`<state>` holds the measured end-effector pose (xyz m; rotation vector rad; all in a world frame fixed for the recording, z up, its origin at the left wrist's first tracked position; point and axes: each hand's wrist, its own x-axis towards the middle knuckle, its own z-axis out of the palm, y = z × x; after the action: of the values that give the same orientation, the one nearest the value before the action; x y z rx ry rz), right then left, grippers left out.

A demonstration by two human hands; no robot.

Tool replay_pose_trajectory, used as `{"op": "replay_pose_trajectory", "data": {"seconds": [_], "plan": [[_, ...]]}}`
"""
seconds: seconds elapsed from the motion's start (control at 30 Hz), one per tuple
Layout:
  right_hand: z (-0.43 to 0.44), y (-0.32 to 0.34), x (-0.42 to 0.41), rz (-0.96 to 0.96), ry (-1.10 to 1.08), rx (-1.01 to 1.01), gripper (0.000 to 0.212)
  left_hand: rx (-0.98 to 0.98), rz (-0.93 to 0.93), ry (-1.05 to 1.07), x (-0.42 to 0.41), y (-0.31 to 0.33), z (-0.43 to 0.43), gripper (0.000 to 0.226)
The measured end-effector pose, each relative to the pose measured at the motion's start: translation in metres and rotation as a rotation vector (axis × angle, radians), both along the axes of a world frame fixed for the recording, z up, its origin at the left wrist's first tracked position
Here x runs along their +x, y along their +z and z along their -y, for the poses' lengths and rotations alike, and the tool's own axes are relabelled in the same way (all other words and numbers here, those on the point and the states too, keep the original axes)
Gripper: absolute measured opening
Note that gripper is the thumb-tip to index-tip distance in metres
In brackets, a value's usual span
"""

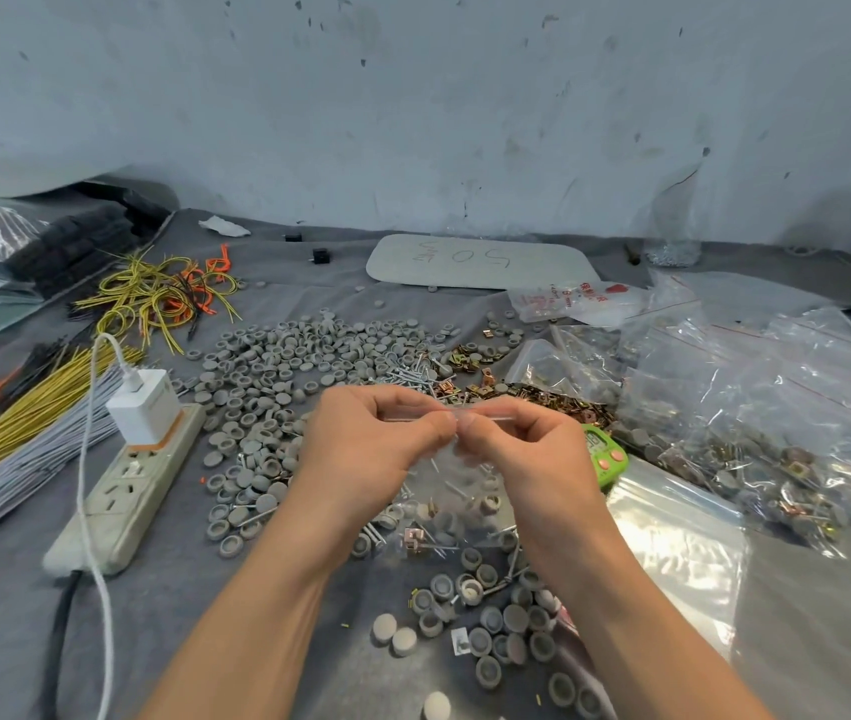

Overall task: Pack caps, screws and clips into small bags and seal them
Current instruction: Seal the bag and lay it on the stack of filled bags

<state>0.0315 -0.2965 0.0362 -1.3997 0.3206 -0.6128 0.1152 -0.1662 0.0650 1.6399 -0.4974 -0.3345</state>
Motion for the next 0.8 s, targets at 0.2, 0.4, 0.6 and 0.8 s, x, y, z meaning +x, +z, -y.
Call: {"op": "replay_pose_trajectory", "data": {"seconds": [0.2, 0.4, 0.6, 0.8], "plan": [[-0.001, 0.001, 0.003, -0.02, -0.027, 0.004, 0.012, 0.055, 0.062, 0.004, 0.001, -0.005, 0.004, 0.013], [0.0, 0.005, -0.002, 0.0, -0.021, 0.025, 0.014, 0.011, 0.028, 0.023, 0.002, -0.003, 0.001, 0.009], [0.003, 0.004, -0.002, 0.033, 0.003, 0.118, 0.024, -0.025, -0.043, 0.087, 0.008, -0.002, -0.011, 0.011], [0.003, 0.001, 0.0, 0.018, -0.026, 0.052, 0.023, -0.05, -0.066, 0.097, 0.009, -0.003, -0.011, 0.014]]}}
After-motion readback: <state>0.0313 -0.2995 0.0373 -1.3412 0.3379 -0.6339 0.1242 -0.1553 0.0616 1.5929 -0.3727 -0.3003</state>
